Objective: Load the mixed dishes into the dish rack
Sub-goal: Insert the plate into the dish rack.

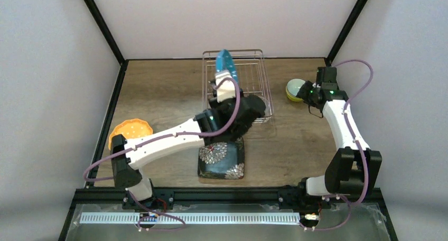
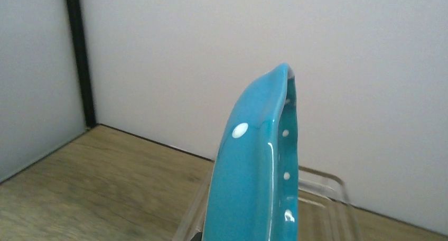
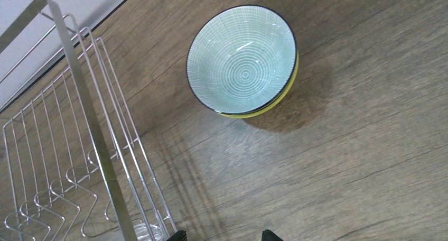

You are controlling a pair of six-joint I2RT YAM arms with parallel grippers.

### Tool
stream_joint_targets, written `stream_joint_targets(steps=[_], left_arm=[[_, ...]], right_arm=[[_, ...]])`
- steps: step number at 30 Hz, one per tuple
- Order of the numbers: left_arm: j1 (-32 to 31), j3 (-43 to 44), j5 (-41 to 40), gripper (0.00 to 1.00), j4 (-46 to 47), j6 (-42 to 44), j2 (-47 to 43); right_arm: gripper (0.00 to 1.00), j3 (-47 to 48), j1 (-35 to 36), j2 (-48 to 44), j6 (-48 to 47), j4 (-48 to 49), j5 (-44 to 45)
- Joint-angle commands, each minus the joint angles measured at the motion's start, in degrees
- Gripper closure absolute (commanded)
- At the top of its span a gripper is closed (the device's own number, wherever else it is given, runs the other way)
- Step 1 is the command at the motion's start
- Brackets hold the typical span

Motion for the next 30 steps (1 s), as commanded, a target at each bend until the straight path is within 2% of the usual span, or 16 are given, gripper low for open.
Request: stream_joint_targets(steps=[1,5,10,18,22,30], left_arm=[[7.4,-0.4,-8.7,0.97,1.5,-4.0,0.3],[14.8,-4.4,-5.8,0.97,12.0,3.2,1.1],[21.1,-9.8,0.5,0.97,30.0,19.4,4.0],[27.5,-9.6,13.1,0.97,51.9,38.1,11.7],[29.4,-6.3,16.1,0.97,54.7,43.1,14.7],[32.1,-6.2,20.2,0.97,58.8,48.3,16.0]], right_arm=[[0.17,1.1,1.8,-1.0,-0.8,1.1,1.6],[0.17,1.2,3.6,-0.4,-0.8,2.1,2.9],[0.17,1.3,4.8,0.5,-0.7,3.4,3.1],[0.17,0.5,6.2,1.3,-0.7,6.4,5.0],[0.17,-0.1,6.2,2.2,-0.6,7.7,5.0],[0.17,-0.7,6.2,4.3,-0.2,9.4,4.7]])
